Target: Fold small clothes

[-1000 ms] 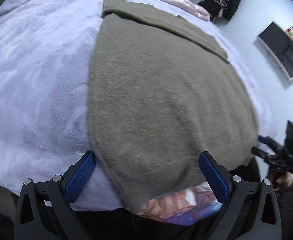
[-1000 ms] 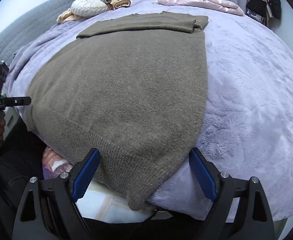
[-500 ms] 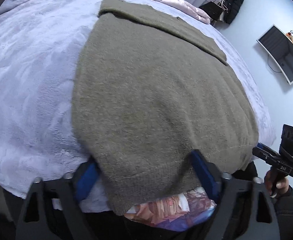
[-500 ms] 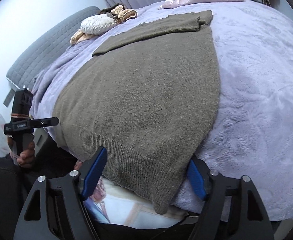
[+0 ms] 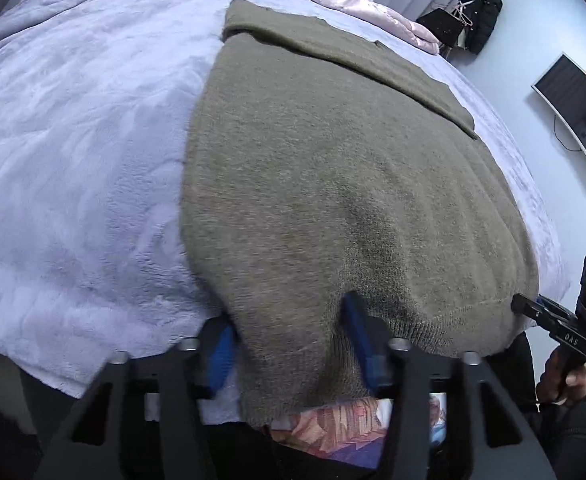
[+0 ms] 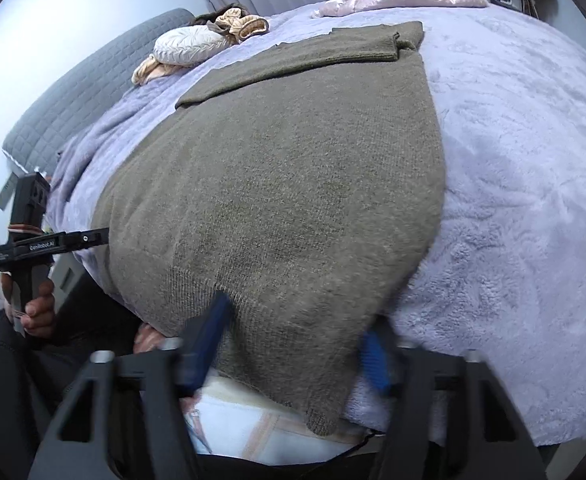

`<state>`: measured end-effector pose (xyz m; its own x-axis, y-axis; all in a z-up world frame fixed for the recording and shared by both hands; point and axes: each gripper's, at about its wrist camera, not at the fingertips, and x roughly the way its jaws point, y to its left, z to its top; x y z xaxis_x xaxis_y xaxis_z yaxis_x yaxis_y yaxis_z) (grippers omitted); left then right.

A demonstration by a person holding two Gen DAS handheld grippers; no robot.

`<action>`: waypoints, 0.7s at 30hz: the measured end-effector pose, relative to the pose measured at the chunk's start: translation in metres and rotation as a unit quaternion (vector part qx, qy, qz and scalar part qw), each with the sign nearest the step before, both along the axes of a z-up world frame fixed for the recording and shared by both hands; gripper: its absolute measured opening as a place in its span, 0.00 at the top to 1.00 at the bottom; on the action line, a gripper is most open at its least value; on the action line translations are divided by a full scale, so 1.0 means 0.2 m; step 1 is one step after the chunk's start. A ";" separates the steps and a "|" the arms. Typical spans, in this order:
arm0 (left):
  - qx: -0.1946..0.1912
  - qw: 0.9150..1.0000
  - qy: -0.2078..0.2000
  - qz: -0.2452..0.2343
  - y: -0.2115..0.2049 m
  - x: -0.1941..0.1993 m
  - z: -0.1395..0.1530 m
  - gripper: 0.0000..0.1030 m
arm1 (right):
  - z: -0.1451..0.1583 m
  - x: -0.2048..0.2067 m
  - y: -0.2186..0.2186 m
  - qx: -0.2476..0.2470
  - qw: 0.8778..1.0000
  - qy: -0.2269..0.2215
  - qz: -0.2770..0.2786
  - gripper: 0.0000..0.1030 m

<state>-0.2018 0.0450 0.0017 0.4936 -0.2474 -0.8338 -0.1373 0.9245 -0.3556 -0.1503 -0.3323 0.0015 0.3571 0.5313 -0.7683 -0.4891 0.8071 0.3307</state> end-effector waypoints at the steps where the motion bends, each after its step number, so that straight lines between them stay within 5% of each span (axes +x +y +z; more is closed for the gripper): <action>1: -0.007 1.000 0.000 0.001 0.02 -0.01 0.01 0.79 | 0.00 0.01 -0.01 0.006 1.000 0.008 -0.002 0.76; 2: -0.018 1.000 -0.001 0.000 0.03 -0.01 0.02 0.84 | 0.01 0.02 -0.03 0.021 1.000 0.017 -0.001 0.87; 6: 0.013 1.000 -0.005 -0.012 -0.01 -0.01 0.07 0.86 | 0.07 0.01 -0.02 0.026 0.999 0.005 0.019 0.88; 13: 0.055 0.994 -0.089 -0.025 -0.04 -0.02 0.29 0.87 | 0.28 0.03 -0.05 0.079 0.996 -0.034 0.026 0.88; 21: 0.032 0.989 -0.144 -0.008 0.06 0.12 0.49 0.87 | 0.44 0.12 -0.08 0.145 0.987 -0.066 0.009 0.88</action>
<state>-0.1773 0.0576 0.0989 0.7095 -0.2089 -0.6730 -0.0237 0.9474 -0.3191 -0.1270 -0.3481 0.0901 0.4326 0.7292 -0.5302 -0.5562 0.6787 0.4796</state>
